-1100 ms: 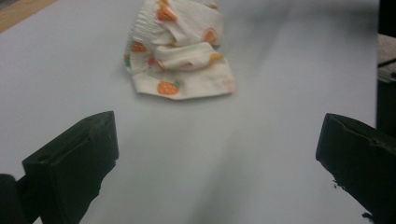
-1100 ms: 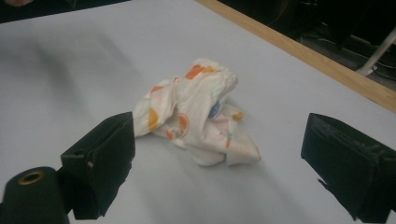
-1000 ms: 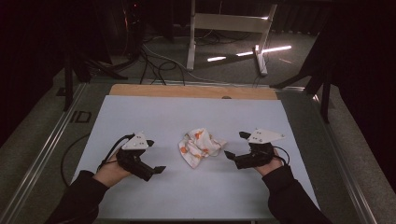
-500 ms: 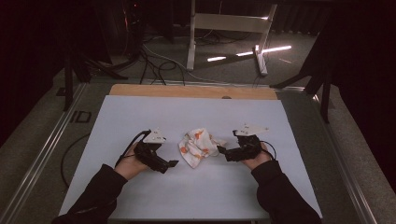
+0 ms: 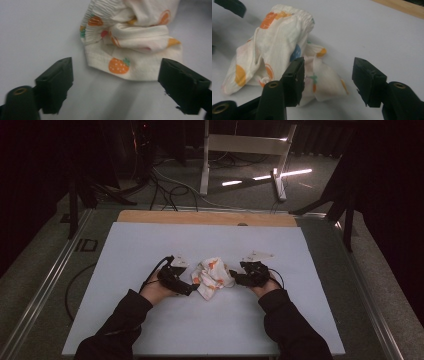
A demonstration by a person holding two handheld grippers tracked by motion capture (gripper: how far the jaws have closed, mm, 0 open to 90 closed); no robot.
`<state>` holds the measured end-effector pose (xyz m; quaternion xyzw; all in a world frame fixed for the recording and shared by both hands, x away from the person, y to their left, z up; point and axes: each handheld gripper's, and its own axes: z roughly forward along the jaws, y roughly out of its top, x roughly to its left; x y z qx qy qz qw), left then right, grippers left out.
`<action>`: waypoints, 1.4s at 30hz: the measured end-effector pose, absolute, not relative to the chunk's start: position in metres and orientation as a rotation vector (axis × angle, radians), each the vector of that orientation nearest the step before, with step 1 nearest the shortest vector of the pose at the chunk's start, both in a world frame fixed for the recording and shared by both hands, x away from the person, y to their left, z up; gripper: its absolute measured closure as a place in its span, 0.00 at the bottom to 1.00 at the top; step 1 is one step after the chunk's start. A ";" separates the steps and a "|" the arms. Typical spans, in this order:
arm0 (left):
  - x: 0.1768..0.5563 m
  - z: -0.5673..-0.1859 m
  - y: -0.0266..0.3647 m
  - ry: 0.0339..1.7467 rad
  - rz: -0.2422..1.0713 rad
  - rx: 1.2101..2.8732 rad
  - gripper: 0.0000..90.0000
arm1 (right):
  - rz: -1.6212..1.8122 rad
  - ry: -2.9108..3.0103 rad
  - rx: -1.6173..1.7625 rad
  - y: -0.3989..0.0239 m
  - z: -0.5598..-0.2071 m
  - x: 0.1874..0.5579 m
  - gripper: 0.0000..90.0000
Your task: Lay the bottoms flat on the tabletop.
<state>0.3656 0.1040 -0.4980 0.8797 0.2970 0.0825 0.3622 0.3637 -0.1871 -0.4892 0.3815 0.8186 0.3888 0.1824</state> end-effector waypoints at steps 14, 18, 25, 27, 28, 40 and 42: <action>0.393 -0.517 0.091 0.838 0.182 2.282 0.46 | 0.915 2.390 1.111 -0.173 -0.504 0.382 0.86; 0.396 -0.517 0.091 0.838 0.193 2.292 0.58 | 0.880 2.406 1.101 -0.175 -0.507 0.382 0.97; 0.390 -0.515 0.088 0.797 0.167 2.318 0.87 | 0.893 2.380 1.060 -0.175 -0.501 0.379 0.98; 0.387 -0.514 0.086 0.789 0.176 2.324 0.98 | 0.904 2.371 1.064 -0.175 -0.498 0.378 0.99; 0.386 -0.513 0.086 0.784 0.179 2.329 0.98 | 0.917 2.367 1.063 -0.176 -0.497 0.378 0.99; 0.374 -0.485 0.117 0.804 0.231 2.296 0.99 | 0.946 2.322 1.039 -0.189 -0.479 0.372 0.99; 0.372 -0.479 0.127 0.823 0.244 2.281 0.99 | 0.946 2.315 1.040 -0.192 -0.475 0.371 0.99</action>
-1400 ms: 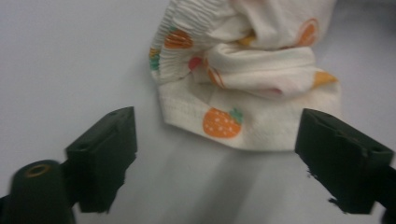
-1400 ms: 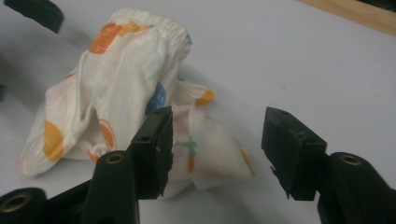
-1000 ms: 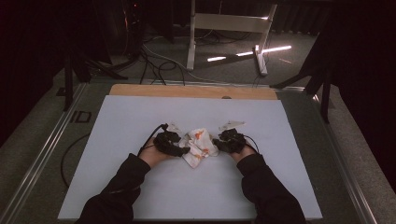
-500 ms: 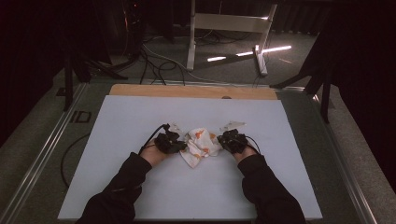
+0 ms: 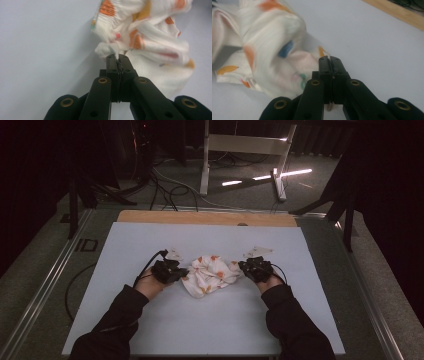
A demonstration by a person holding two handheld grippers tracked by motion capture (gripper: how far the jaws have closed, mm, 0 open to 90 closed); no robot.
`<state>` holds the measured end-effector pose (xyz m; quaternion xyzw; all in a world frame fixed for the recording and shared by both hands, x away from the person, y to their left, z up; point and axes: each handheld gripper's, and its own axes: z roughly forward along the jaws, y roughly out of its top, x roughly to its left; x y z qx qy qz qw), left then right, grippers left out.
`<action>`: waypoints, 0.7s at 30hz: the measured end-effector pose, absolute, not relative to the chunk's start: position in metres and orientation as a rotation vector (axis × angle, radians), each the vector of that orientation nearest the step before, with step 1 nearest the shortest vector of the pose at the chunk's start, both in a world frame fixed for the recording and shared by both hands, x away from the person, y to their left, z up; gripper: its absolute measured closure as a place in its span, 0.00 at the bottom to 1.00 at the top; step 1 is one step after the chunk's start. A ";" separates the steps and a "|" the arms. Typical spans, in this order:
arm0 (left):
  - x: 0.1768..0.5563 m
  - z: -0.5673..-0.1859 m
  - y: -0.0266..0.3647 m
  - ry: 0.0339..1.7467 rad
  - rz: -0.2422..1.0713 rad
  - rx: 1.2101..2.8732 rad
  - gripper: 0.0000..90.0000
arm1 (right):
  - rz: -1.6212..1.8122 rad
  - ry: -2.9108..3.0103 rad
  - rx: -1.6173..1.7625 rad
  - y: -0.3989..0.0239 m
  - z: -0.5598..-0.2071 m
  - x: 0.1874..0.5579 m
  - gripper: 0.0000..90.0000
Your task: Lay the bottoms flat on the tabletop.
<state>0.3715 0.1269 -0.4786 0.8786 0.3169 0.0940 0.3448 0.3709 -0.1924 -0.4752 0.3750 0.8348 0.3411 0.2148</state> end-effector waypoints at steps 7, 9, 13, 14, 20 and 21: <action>0.362 -0.459 0.162 0.868 0.320 2.268 0.99 | 0.970 2.265 1.062 -0.214 -0.462 0.366 0.99; 0.355 -0.451 0.179 0.890 0.351 2.259 0.99 | 0.986 2.236 1.079 -0.227 -0.455 0.360 0.99; 0.343 -0.447 0.193 0.899 0.381 2.269 0.99 | 0.991 2.216 1.081 -0.241 -0.450 0.350 0.99; 0.343 -0.447 0.193 0.899 0.381 2.269 0.99 | 0.991 2.216 1.081 -0.241 -0.450 0.350 0.99; 0.317 -0.458 0.210 0.923 0.351 2.264 0.99 | 0.999 2.225 1.079 -0.255 -0.458 0.324 0.99; 0.310 -0.461 0.211 0.921 0.331 2.257 0.99 | 0.987 2.231 1.069 -0.256 -0.460 0.319 0.99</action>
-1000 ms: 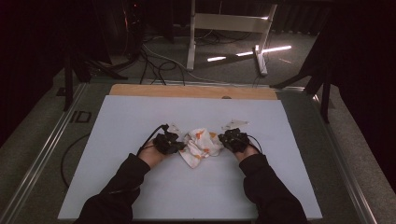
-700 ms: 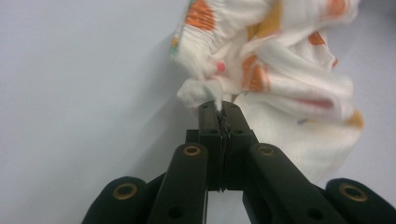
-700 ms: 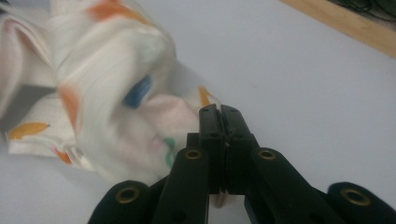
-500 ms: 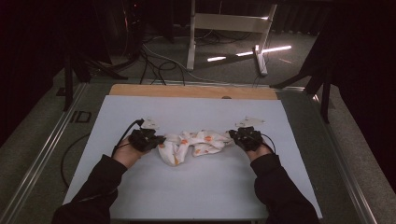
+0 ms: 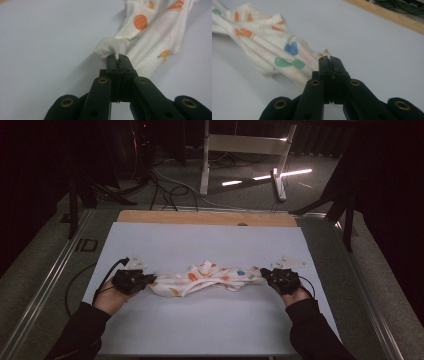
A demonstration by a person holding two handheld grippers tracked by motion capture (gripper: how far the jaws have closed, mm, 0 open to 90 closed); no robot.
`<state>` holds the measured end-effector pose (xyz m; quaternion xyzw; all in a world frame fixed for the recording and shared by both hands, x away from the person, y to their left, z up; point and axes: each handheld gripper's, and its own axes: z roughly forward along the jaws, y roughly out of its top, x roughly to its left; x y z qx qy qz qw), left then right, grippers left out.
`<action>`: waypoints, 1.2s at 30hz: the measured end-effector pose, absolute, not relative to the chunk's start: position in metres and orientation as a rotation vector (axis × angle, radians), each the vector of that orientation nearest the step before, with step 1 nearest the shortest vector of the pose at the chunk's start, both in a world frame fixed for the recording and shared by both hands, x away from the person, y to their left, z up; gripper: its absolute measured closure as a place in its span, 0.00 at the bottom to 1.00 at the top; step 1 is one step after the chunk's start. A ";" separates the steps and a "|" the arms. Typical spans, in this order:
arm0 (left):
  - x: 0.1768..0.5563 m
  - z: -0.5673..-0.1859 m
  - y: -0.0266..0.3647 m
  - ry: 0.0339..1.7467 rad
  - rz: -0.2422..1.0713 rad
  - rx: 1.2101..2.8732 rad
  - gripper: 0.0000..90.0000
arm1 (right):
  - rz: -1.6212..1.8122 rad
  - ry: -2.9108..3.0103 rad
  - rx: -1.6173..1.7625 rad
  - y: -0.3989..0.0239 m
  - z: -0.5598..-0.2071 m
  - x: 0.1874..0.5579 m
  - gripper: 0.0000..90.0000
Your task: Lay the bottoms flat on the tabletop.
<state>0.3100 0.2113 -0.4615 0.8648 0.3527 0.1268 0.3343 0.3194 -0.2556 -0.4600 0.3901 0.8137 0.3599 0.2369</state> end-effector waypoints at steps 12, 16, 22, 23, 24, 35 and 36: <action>0.273 -0.484 0.212 0.897 0.259 2.275 0.99 | 0.981 2.320 1.037 -0.262 -0.482 0.272 0.99; 0.269 -0.485 0.210 0.898 0.245 2.282 0.99 | 0.987 2.334 1.042 -0.263 -0.486 0.268 0.98; 0.259 -0.485 0.210 0.873 0.239 2.304 0.98 | 0.966 2.383 1.033 -0.264 -0.495 0.260 0.98; 0.258 -0.485 0.211 0.874 0.234 2.303 0.99 | 0.964 2.395 1.030 -0.264 -0.496 0.259 0.98; 0.258 -0.485 0.212 0.878 0.234 2.301 0.98 | 0.969 2.399 1.026 -0.263 -0.496 0.257 0.98; 0.252 -0.478 0.205 0.808 0.161 2.312 0.69 | 0.993 2.382 1.043 -0.267 -0.490 0.253 0.76; 0.252 -0.478 0.205 0.808 0.161 2.312 0.59 | 1.006 2.373 1.040 -0.267 -0.487 0.253 0.67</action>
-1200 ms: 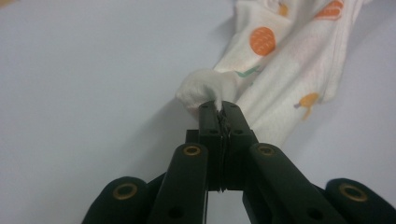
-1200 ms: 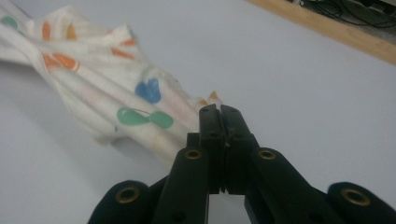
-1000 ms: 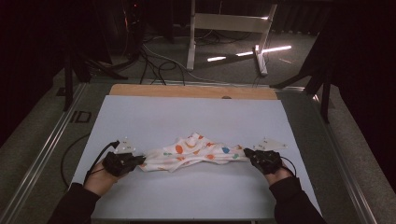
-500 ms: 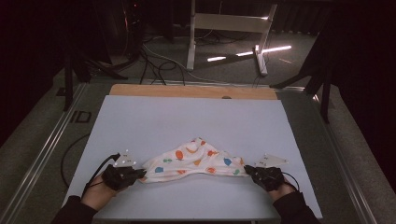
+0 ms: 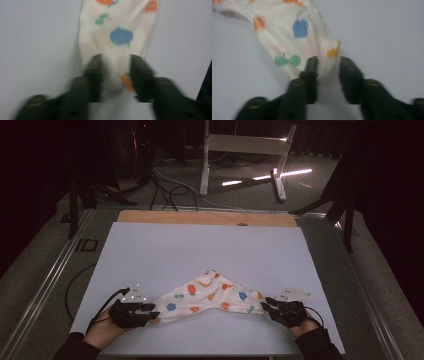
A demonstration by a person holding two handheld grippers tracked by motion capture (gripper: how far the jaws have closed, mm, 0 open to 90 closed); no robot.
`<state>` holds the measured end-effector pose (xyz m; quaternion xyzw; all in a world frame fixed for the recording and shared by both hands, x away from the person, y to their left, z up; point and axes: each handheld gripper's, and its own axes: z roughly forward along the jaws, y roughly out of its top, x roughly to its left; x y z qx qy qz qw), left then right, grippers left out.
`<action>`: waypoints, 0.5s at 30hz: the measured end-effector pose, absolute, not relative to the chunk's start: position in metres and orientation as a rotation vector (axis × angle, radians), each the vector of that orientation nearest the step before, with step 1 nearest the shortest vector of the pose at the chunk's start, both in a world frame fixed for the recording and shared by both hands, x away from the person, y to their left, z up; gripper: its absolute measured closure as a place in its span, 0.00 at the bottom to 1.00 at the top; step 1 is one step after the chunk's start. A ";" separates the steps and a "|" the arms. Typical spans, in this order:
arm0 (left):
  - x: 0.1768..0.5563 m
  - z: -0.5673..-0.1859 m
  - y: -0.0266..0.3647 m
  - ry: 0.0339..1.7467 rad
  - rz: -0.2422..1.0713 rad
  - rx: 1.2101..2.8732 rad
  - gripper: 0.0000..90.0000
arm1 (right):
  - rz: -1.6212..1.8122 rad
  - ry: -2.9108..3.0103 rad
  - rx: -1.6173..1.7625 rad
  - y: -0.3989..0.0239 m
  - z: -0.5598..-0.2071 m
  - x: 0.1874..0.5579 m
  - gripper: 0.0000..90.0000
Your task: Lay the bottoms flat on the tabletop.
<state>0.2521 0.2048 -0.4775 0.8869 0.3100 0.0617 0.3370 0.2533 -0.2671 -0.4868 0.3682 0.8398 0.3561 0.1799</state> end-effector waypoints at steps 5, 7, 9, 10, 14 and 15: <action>0.265 -0.466 0.194 0.779 0.167 2.286 0.36 | 1.069 2.336 1.035 -0.265 -0.474 0.257 0.39; 0.274 -0.463 0.188 0.766 0.152 2.276 0.25 | 1.128 2.314 1.051 -0.262 -0.467 0.262 0.23; 0.282 -0.460 0.182 0.754 0.142 2.271 0.23 | 1.160 2.326 1.033 -0.260 -0.465 0.264 0.15; 0.287 -0.459 0.178 0.752 0.145 2.265 0.23 | 1.160 2.326 1.033 -0.260 -0.465 0.264 0.15; 0.304 -0.455 0.165 0.722 0.146 2.257 0.19 | 1.151 2.340 1.024 -0.253 -0.467 0.268 0.12; 0.307 -0.455 0.162 0.721 0.145 2.255 0.18 | 1.162 2.331 1.035 -0.252 -0.469 0.268 0.12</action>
